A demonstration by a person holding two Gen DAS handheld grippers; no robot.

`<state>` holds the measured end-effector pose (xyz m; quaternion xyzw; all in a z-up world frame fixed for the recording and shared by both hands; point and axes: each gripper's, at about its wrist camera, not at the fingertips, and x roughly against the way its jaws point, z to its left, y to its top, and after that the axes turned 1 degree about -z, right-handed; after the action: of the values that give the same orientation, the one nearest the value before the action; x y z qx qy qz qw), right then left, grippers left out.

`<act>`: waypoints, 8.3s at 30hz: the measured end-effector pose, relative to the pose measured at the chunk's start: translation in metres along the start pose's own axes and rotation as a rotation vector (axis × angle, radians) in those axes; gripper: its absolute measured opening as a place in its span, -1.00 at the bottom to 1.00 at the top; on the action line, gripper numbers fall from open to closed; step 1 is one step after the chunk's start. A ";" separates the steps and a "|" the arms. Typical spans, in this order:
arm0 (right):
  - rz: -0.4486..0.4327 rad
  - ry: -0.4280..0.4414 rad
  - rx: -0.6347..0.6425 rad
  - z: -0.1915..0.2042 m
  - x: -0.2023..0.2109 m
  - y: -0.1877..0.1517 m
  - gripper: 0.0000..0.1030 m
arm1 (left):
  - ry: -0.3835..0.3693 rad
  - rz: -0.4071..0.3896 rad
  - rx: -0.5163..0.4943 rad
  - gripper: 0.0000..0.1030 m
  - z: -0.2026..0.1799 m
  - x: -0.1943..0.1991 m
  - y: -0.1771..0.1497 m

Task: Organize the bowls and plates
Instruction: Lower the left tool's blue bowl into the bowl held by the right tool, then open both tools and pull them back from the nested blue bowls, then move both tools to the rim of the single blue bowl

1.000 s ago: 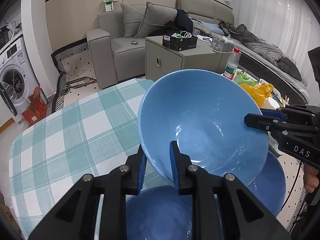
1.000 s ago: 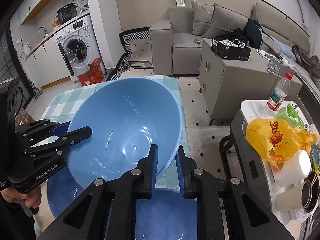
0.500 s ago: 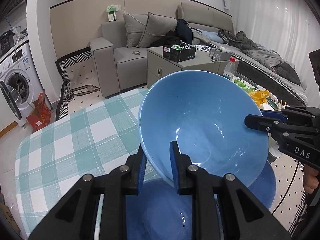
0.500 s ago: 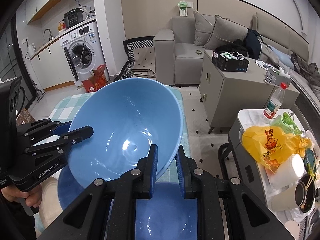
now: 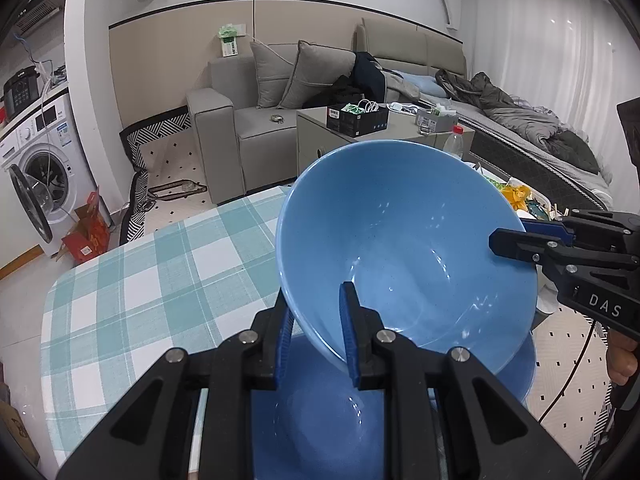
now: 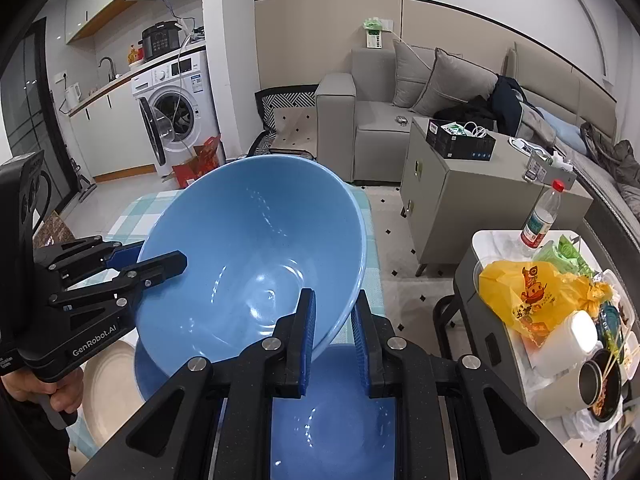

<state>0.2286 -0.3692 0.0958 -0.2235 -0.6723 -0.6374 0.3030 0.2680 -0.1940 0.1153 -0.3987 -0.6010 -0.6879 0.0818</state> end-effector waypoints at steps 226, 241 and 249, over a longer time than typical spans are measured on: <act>0.094 -0.040 -0.341 -0.085 -0.035 -0.157 0.88 | -0.086 0.100 -0.097 1.00 -0.060 -0.028 -0.059; 0.126 -0.073 -0.343 -0.099 -0.039 -0.164 0.44 | -0.132 0.081 -0.191 0.97 -0.090 -0.031 -0.058; 0.140 -0.069 -0.341 -0.107 -0.041 -0.168 0.03 | -0.164 0.098 -0.229 0.79 -0.103 -0.039 -0.059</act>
<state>0.1552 -0.4862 -0.0537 -0.3395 -0.5472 -0.7114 0.2814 0.2128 -0.2847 0.0495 -0.4893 -0.5029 -0.7123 0.0197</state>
